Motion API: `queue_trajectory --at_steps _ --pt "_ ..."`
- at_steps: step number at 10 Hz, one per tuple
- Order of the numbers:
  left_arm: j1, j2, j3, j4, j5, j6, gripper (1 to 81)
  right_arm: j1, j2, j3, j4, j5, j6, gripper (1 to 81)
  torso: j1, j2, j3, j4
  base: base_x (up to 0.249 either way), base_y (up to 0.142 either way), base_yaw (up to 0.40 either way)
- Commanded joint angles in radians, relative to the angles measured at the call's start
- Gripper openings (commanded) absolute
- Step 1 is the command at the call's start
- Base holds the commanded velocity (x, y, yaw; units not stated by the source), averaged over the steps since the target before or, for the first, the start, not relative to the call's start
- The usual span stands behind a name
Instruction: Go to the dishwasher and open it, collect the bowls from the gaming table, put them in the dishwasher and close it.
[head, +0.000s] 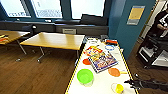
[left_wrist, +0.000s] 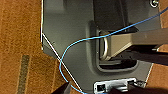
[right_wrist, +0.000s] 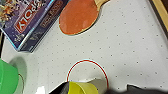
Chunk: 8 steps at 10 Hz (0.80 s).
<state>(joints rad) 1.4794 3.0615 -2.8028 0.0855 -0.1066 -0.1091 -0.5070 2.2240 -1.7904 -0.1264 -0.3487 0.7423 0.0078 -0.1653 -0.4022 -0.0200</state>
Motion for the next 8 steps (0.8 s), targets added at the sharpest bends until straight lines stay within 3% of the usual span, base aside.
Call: queue_trajectory --at_steps 1,8 --pt "-0.017 0.001 -0.003 -0.007 0.061 -0.001 81.1 0.118 -0.005 -0.024 0.014 -0.026 0.005 81.1 0.000 0.000 0.000 0.000 0.000 0.000 0.000" --pt "-0.017 0.001 -0.003 -0.009 0.061 -0.001 81.1 0.072 0.013 -0.053 0.014 -0.012 0.005 81.1 0.000 0.000 0.000 0.000 0.000 0.000 0.000"
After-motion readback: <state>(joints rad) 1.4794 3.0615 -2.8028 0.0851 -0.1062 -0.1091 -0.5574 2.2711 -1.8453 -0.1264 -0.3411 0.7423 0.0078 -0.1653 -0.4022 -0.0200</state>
